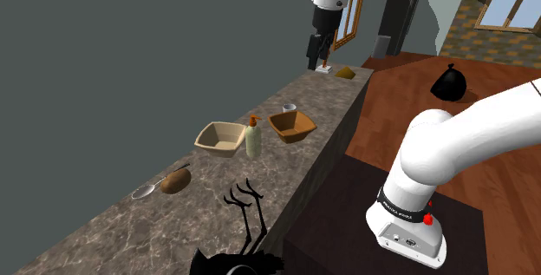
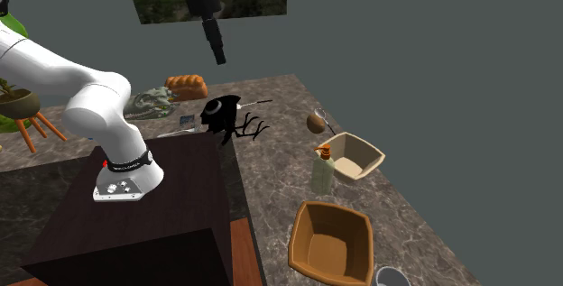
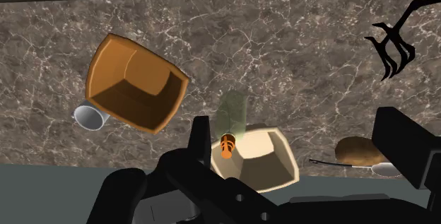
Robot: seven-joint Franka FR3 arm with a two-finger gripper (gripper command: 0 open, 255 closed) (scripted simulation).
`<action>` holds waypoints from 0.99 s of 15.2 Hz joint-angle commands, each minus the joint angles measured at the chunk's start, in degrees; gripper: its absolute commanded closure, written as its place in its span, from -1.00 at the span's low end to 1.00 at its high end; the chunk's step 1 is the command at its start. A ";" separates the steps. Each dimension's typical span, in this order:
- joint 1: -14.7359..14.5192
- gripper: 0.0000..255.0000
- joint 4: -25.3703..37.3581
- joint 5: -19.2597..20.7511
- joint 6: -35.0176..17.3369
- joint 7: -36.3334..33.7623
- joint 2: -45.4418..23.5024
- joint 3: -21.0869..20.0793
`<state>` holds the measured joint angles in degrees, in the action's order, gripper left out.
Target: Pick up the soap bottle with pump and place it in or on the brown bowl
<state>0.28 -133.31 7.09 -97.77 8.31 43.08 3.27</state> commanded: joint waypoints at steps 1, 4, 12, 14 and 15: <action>0.00 -1.00 0.00 0.00 0.00 0.00 0.00 0.00; -0.03 -1.00 -0.66 -0.13 -5.13 0.04 -4.91 0.98; -0.38 -1.00 0.93 -1.40 -17.56 0.81 -20.14 3.48; -0.50 -1.00 2.08 -2.02 -20.26 1.21 -24.31 4.04; -0.56 -1.00 2.77 -2.39 -21.53 1.44 -26.44 4.30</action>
<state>-0.22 -130.70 5.02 -117.77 9.61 18.45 7.33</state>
